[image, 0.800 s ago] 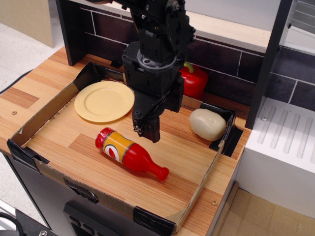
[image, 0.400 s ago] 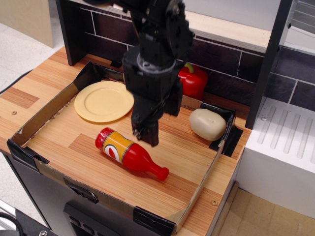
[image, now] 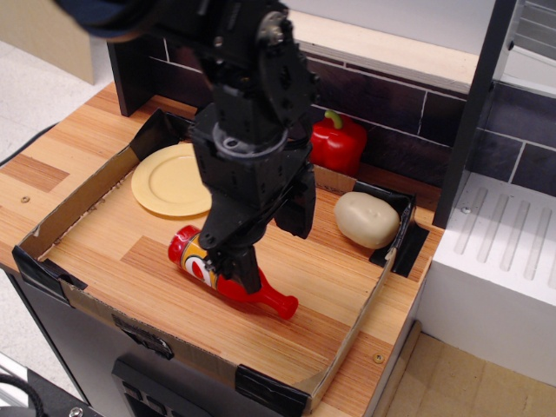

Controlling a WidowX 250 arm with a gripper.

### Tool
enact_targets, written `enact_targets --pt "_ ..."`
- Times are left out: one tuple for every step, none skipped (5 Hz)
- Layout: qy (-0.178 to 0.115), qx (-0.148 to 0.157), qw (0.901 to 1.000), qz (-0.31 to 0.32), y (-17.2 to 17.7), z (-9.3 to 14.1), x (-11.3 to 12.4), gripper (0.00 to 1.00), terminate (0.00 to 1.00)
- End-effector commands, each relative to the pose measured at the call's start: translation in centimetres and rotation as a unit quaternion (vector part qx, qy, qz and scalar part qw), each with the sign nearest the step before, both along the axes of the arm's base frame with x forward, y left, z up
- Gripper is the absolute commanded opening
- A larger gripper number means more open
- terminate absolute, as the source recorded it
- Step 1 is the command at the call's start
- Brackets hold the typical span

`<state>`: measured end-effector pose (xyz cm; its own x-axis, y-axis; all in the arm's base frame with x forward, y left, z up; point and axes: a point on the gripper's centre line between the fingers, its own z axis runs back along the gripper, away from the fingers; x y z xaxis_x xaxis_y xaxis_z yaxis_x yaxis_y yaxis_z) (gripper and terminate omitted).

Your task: Upright hot sauce bottle

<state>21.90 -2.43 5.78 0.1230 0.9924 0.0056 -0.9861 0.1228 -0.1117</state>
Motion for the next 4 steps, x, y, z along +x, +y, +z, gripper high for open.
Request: enact_targets --pt "-0.006 0.01 0.9998 -0.014 -0.4 -1.4 -0.3 1.0 0.0" --pt "-0.009 0.02 0.9997 -0.012 -0.8 -3.0 -0.1 1.0 0.0" --pt "-0.005 0.025 0.9995 -0.017 -1.3 -4.1 -0.1 1.0 0.0" --pt "0.003 0.029 0.9993 -0.023 -1.6 -4.6 -0.5 1.0 0.0"
